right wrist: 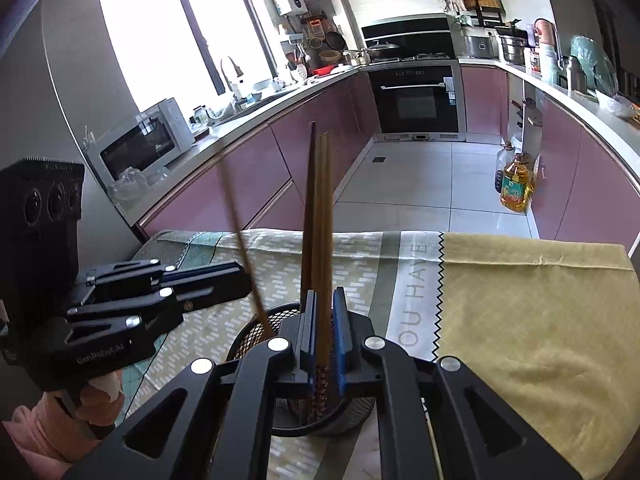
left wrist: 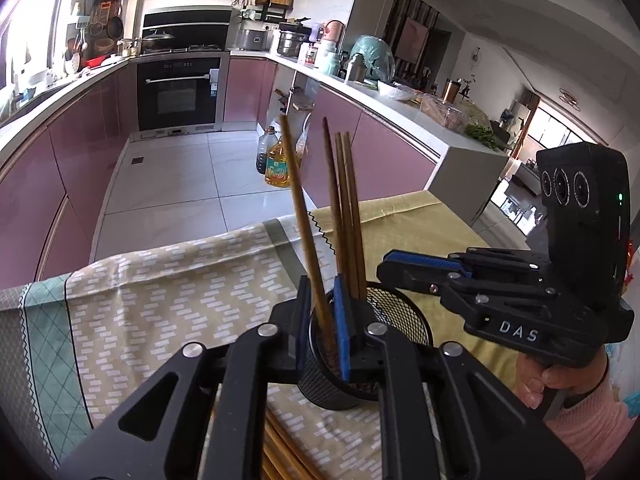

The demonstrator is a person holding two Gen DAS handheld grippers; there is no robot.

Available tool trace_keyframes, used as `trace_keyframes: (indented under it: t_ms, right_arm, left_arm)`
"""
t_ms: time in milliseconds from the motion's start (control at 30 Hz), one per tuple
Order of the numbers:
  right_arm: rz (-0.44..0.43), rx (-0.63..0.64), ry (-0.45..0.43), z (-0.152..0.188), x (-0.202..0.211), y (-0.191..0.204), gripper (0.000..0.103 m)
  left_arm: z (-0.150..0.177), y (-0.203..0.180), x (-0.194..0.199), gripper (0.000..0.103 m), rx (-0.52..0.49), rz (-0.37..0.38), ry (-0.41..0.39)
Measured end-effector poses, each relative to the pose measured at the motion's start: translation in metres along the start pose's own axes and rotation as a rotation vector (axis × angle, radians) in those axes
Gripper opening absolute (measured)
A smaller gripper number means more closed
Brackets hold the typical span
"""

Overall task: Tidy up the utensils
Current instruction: 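Insert the chopsticks into the mesh cup and open both grippers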

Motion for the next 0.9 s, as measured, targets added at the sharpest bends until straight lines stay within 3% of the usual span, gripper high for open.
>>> trace_keyframes:
  t_ms: [100,200,267,467,633,900]
  right_arm:
    - [0.003,0.002,-0.026,0.002,0.006,0.002,0.008]
    - [0.006,0.02,-0.056,0.006,0.016,0.009,0.009]
    - [-0.008,0.045,-0.076,0.012,0.024,0.019,0.015]
    - [-0.056,0.165,-0.096,0.041,0.038,0.059,0.034]
    - [-0.087,0.204,-0.01,0.073,0.011,0.083,0.037]
    - [-0.097,0.124,0.165,0.108,-0.054,0.084,0.037]
  left_arm:
    - [0.005,0.001,0.006,0.026,0.01,-0.028,-0.023]
    - [0.014,0.004,0.022,0.031,0.015,-0.065,-0.08]
    - [0.021,0.006,0.037,0.041,0.011,-0.082,-0.127]
    - [0.057,0.019,0.073,0.054,0.009,-0.138,-0.203]
    - [0.095,0.036,0.064,0.056,0.022,-0.182,-0.121]
    - [0.156,0.064,0.021,0.056,0.085,-0.202,0.07]
Point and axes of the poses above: each gripper's, at about its wrist camera, not at the fingertips, and x roughly against the way its jaws point, y to its left, z to its underside, the point moved 6 cm from there along -x, roughly the way its jaws point, and after that the axes turned 11 degrees about y, right-handed, at the moved point
